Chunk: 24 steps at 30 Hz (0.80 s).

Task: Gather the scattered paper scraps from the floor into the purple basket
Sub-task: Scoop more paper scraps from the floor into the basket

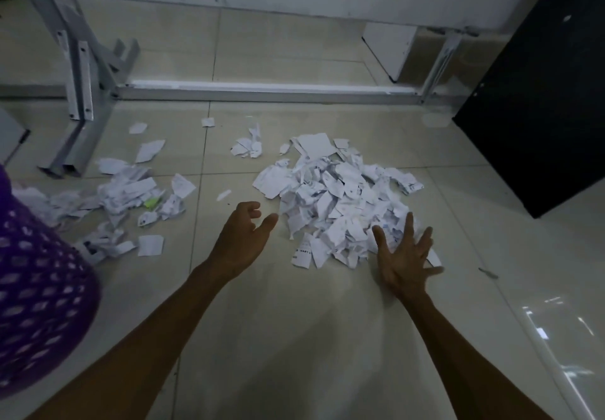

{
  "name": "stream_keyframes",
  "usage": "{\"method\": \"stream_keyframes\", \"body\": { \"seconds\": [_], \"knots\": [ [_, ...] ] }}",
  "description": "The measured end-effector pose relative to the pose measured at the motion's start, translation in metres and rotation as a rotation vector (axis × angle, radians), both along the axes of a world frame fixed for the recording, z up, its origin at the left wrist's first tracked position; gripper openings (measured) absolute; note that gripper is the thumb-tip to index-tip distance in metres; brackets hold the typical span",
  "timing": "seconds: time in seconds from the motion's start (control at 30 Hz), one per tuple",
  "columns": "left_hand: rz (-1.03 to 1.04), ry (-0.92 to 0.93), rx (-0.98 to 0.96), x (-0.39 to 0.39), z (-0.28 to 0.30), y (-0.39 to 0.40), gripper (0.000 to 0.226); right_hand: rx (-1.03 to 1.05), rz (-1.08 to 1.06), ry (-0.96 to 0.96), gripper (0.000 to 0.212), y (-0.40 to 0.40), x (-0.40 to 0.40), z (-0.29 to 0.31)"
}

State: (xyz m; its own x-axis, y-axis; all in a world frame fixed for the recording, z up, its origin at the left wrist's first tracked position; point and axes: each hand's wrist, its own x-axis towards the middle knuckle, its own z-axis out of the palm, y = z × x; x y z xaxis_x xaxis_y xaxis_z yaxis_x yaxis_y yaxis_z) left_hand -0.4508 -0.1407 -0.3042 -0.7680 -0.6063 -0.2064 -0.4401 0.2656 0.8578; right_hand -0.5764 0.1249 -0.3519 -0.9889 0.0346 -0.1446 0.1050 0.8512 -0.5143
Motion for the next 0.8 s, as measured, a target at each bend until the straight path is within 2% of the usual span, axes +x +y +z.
{"method": "stream_keyframes", "body": {
  "seconds": [0.13, 0.3, 0.43, 0.53, 0.6, 0.67, 0.8],
  "knots": [
    [0.061, -0.009, -0.004, -0.008, -0.004, -0.017, 0.051, -0.061, 0.161, 0.067, 0.1, -0.025, -0.026, 0.003],
    [0.077, 0.009, -0.017, -0.007, -0.013, -0.027, 0.051, 0.104, 0.444, 0.115, 0.102, -0.073, -0.016, -0.002],
    [0.073, -0.004, -0.036, 0.002, -0.02, -0.025, 0.051, 0.178, 0.559, 0.148, 0.105, -0.088, 0.017, -0.016],
    [0.08, -0.012, -0.04, 0.013, -0.02, -0.03, 0.05, 0.137, 0.58, 0.194, 0.097, -0.1, 0.046, -0.018],
    [0.097, -0.042, -0.05, 0.023, -0.019, -0.035, 0.055, 0.08, 0.593, 0.216, 0.084, -0.108, 0.063, -0.018],
    [0.109, -0.072, -0.091, 0.036, -0.019, -0.041, 0.059, -0.03, 0.611, 0.249, 0.069, -0.114, 0.077, -0.02],
    [0.155, -0.109, -0.139, 0.065, -0.016, -0.056, 0.059, -0.264, 0.63, 0.238, 0.053, -0.125, 0.098, -0.022]
  ]
}}
